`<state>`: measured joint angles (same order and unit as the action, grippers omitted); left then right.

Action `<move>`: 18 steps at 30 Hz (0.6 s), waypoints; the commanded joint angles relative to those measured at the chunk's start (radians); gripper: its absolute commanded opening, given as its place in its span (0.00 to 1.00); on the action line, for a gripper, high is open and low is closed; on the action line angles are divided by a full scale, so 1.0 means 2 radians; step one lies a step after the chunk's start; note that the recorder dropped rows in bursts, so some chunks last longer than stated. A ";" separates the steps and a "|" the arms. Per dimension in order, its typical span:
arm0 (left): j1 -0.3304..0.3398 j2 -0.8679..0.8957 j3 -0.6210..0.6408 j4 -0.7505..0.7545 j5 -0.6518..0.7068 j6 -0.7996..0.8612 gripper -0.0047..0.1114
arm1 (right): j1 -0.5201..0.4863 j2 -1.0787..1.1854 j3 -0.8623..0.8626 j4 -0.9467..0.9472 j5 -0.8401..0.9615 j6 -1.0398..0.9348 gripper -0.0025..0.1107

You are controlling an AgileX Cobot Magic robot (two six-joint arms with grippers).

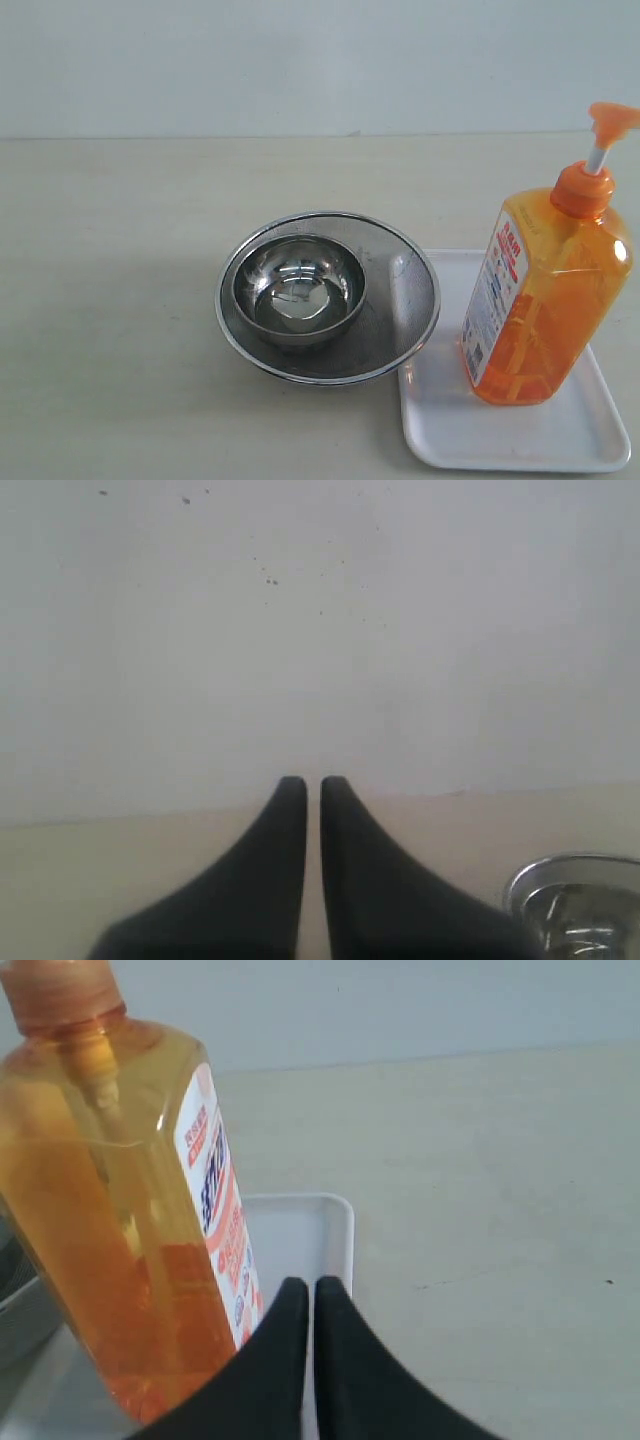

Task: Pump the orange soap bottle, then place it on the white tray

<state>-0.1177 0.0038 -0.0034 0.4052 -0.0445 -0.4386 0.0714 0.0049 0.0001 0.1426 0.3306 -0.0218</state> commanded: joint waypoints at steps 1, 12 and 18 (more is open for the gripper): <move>0.002 -0.002 0.002 -0.100 0.009 0.130 0.08 | -0.001 -0.002 0.000 0.001 -0.003 -0.001 0.02; 0.005 -0.002 0.002 -0.273 0.102 0.374 0.08 | -0.001 -0.002 0.000 0.001 -0.003 -0.001 0.02; 0.028 -0.002 0.002 -0.337 0.150 0.374 0.08 | -0.001 -0.002 0.000 0.001 -0.003 -0.001 0.02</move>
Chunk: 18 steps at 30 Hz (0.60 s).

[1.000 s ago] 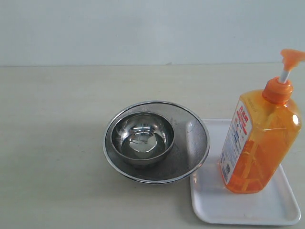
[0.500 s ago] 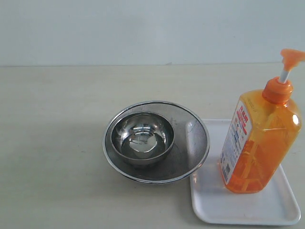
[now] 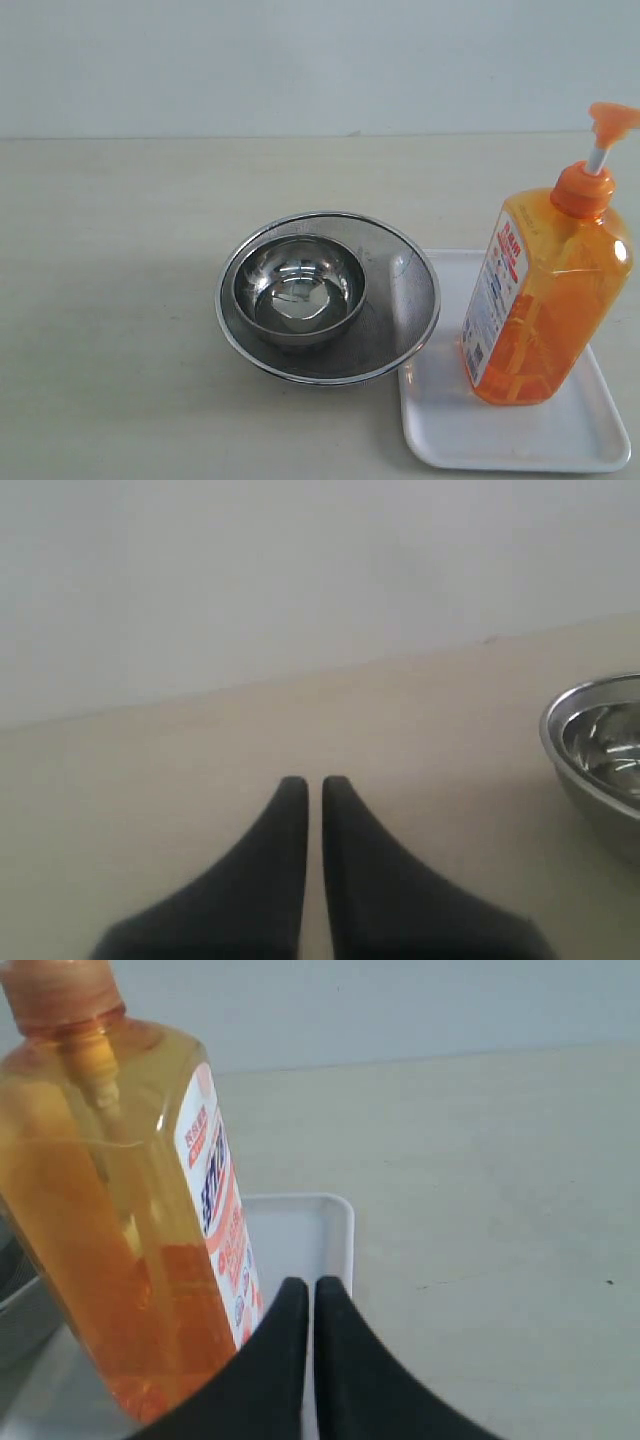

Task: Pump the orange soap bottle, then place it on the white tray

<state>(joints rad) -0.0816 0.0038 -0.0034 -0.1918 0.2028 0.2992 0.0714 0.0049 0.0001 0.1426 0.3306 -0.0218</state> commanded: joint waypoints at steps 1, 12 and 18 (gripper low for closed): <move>0.011 -0.002 0.002 -0.040 0.029 0.002 0.08 | -0.001 -0.002 0.000 0.001 -0.003 -0.001 0.02; 0.011 -0.002 0.002 -0.040 0.043 -0.099 0.08 | -0.001 -0.002 0.000 0.001 -0.003 -0.001 0.02; 0.011 -0.002 0.002 -0.035 0.049 -0.119 0.08 | -0.001 -0.002 0.000 0.001 -0.003 -0.001 0.02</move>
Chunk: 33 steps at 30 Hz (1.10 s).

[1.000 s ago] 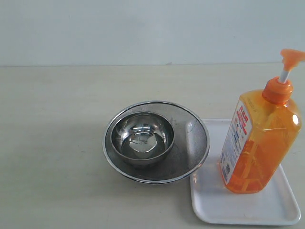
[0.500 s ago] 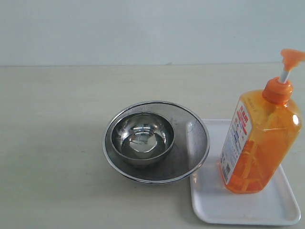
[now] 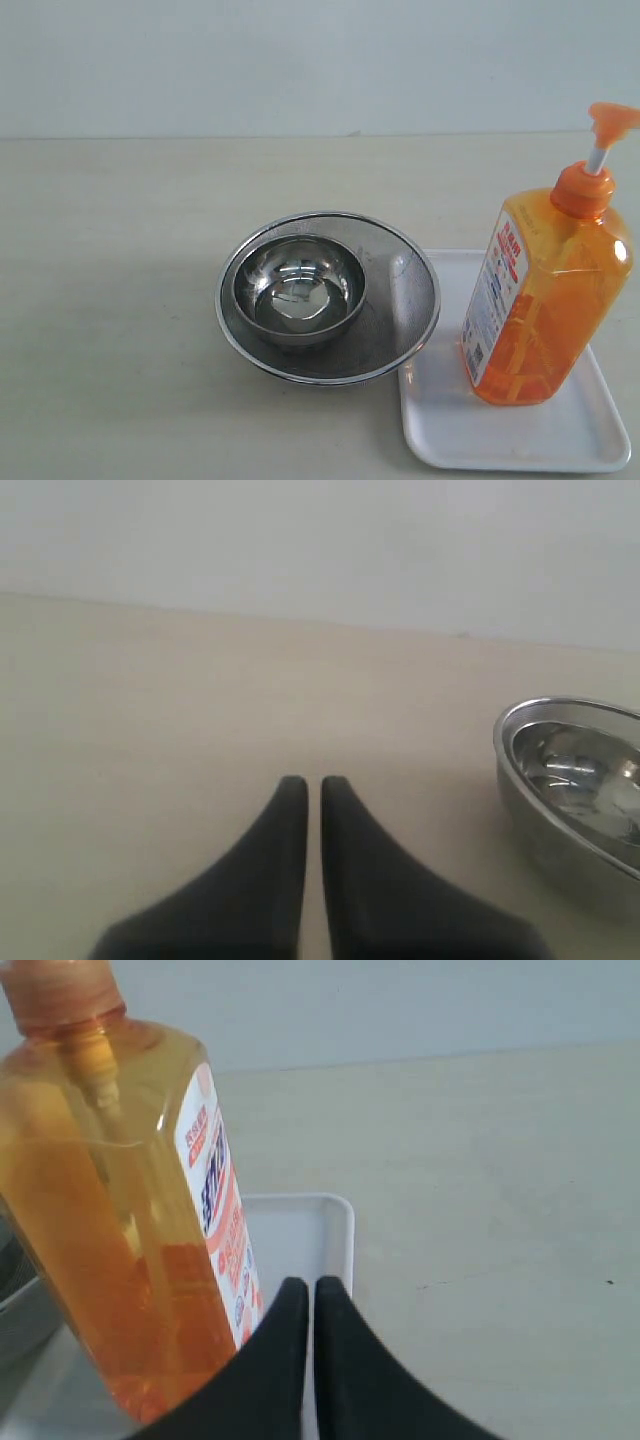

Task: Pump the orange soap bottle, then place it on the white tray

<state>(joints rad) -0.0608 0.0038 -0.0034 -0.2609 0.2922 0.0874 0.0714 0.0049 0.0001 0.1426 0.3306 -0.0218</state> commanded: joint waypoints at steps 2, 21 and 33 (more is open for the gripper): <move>0.001 -0.002 0.002 0.016 0.004 -0.013 0.08 | -0.001 -0.002 0.000 0.001 -0.003 -0.001 0.02; 0.001 -0.002 0.002 0.051 0.003 -0.026 0.08 | -0.001 -0.002 0.000 0.001 -0.004 -0.001 0.02; 0.003 -0.002 0.002 0.060 0.003 -0.023 0.08 | -0.001 -0.002 0.000 0.001 -0.004 -0.001 0.02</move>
